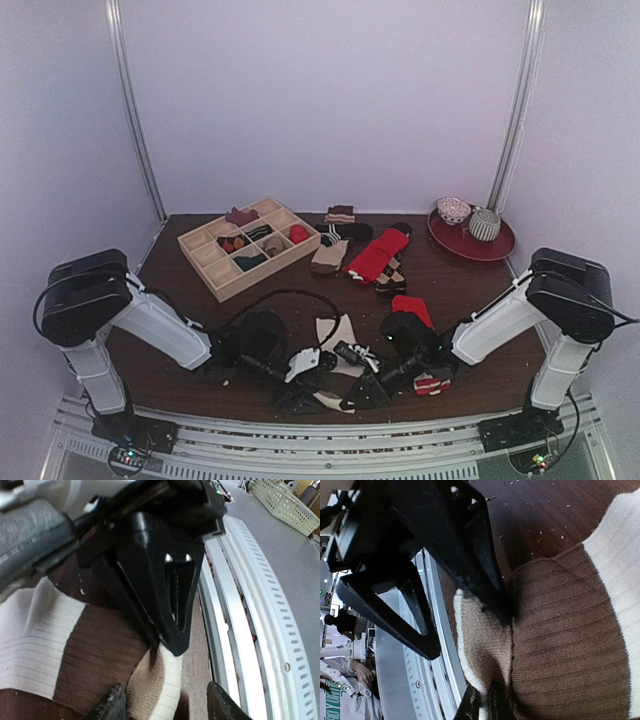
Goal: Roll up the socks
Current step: Roll a pair of socks at the center of the board.
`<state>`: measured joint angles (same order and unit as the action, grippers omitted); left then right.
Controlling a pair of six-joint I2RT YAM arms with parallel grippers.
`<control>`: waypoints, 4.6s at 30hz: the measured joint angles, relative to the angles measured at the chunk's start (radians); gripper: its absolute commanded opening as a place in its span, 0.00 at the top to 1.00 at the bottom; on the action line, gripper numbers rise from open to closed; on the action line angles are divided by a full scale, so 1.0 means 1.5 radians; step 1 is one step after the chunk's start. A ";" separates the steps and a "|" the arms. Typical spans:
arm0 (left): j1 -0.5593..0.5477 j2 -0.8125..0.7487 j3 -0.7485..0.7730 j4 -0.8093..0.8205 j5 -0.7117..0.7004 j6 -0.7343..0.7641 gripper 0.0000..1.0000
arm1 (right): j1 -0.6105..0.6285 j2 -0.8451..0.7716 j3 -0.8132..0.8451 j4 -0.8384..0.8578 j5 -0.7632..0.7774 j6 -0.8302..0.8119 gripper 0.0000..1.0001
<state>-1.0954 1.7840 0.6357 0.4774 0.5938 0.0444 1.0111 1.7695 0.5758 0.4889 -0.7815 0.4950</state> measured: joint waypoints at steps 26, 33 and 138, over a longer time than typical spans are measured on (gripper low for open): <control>0.027 0.093 0.073 -0.044 0.080 -0.184 1.00 | 0.016 -0.311 -0.114 -0.077 0.243 -0.128 0.63; 0.062 0.092 0.062 -0.069 0.149 -0.304 1.00 | 0.140 -0.414 -0.146 -0.038 0.424 -0.323 0.59; 0.099 0.076 -0.026 0.084 0.117 -0.319 1.00 | 0.090 -0.252 -0.046 -0.079 0.347 -0.433 0.54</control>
<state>-0.9470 1.8980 0.5972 0.6037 0.7689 -0.4347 1.1461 1.3914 0.5076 0.3702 -0.2607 -0.1547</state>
